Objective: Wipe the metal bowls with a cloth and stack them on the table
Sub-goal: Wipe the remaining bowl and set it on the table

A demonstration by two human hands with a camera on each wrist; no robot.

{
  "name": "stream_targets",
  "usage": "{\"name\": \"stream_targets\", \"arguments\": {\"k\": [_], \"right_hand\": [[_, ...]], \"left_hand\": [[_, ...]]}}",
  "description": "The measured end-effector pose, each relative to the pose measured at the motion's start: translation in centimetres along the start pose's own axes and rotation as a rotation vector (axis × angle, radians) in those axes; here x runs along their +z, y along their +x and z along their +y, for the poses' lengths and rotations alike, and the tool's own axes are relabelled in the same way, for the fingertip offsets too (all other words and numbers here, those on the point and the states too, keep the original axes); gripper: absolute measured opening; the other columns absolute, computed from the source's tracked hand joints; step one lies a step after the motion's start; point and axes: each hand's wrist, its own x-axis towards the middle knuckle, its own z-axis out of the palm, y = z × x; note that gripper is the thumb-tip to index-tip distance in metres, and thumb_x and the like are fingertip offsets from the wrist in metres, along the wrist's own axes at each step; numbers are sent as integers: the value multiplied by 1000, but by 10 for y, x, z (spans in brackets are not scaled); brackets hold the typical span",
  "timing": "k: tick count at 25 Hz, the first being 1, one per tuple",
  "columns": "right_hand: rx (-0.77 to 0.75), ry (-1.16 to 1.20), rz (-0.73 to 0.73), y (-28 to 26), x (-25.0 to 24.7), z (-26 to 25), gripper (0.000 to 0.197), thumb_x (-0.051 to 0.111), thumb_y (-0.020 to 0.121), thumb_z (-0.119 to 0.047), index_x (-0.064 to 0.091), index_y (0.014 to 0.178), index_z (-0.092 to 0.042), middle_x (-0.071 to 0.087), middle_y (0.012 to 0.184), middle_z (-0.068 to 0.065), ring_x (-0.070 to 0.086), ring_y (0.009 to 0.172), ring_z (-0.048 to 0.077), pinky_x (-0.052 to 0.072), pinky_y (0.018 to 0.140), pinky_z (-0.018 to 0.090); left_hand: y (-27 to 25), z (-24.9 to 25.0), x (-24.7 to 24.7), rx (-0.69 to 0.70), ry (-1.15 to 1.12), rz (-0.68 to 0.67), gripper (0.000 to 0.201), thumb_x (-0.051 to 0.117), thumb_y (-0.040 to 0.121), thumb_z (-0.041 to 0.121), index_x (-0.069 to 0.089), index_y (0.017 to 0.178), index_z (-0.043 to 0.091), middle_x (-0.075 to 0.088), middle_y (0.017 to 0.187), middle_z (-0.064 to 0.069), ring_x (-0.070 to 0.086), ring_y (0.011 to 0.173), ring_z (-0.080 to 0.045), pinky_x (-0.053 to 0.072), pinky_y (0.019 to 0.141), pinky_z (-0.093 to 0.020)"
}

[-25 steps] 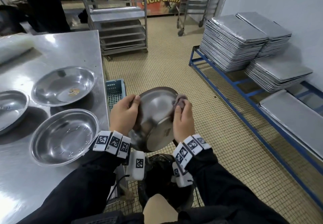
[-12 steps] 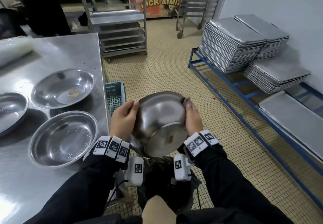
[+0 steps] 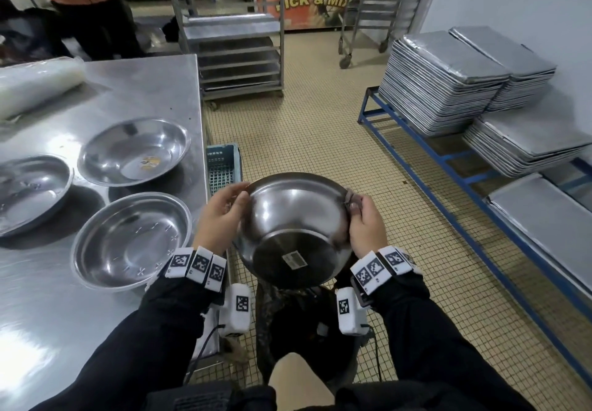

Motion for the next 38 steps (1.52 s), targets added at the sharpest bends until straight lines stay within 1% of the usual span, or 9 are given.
{"name": "stream_targets", "arguments": {"k": [4, 8, 15, 19, 24, 27, 30, 33, 38], "right_hand": [[-250, -324, -110, 14, 2, -19, 19, 42, 98, -16, 55, 109, -8, 56, 106, 4, 49, 102, 20, 42, 85, 34], [-385, -408, -225, 17, 4, -38, 22, 41, 98, -13, 53, 117, -9, 54, 116, 6, 42, 109, 19, 29, 85, 24], [-409, -160, -11, 4, 6, -40, 35, 43, 98, -21, 51, 130, -9, 55, 124, 6, 49, 116, 19, 42, 101, 33], [-583, -356, -24, -25, 30, -37, 46, 35, 96, -38, 51, 134, -17, 50, 138, 2, 35, 134, 22, 25, 115, 39], [-253, -172, 41, 4, 21, -32, 43, 30, 101, -38, 54, 125, -12, 55, 123, 7, 52, 111, 16, 47, 89, 26], [92, 1, -67, 7, 10, -15, 42, 26, 103, -38, 51, 129, -16, 58, 120, 4, 54, 110, 19, 42, 87, 27], [-151, -102, -7, -13, 23, -17, 43, 28, 101, -34, 46, 135, -15, 52, 131, 3, 46, 124, 20, 39, 105, 38], [-437, -372, 34, -30, 47, -36, 53, 25, 98, -41, 38, 143, -16, 37, 149, 6, 24, 141, 25, 18, 117, 45], [-212, -237, 144, -5, 35, -57, 50, 26, 99, -41, 37, 142, -17, 35, 148, 6, 31, 136, 24, 26, 112, 39]], "left_hand": [[-4, 18, 15, 139, 189, -131, 32, 60, 93, 25, 61, 125, 21, 66, 113, 8, 61, 101, 3, 52, 86, -15], [2, 27, 23, 235, 337, -55, 14, 65, 91, 30, 71, 97, 20, 70, 88, 7, 63, 82, -5, 50, 77, -22], [6, 18, 27, 101, 194, 21, 20, 56, 96, 31, 68, 84, 21, 65, 70, 2, 57, 66, -14, 46, 64, -30], [10, 19, 33, 49, 89, 19, 28, 52, 95, 41, 67, 80, 22, 66, 69, -1, 61, 69, -26, 50, 67, -43], [10, 21, 33, 39, 52, 15, 25, 54, 97, 37, 68, 82, 23, 63, 63, 11, 56, 62, -14, 45, 61, -33], [10, 17, 29, 29, 55, 68, 33, 52, 94, 46, 69, 84, 20, 67, 71, -4, 61, 70, -29, 51, 70, -46], [6, 19, 31, 14, 75, 82, 32, 50, 97, 42, 68, 82, 20, 66, 74, -11, 61, 75, -35, 51, 75, -50], [1, 31, 40, 58, 129, 71, 30, 50, 99, 35, 66, 80, 19, 66, 71, -5, 61, 72, -28, 51, 72, -47], [-3, 38, 41, 196, 197, 60, 35, 50, 98, 37, 60, 73, 15, 59, 63, -9, 54, 59, -28, 47, 58, -45]]}}
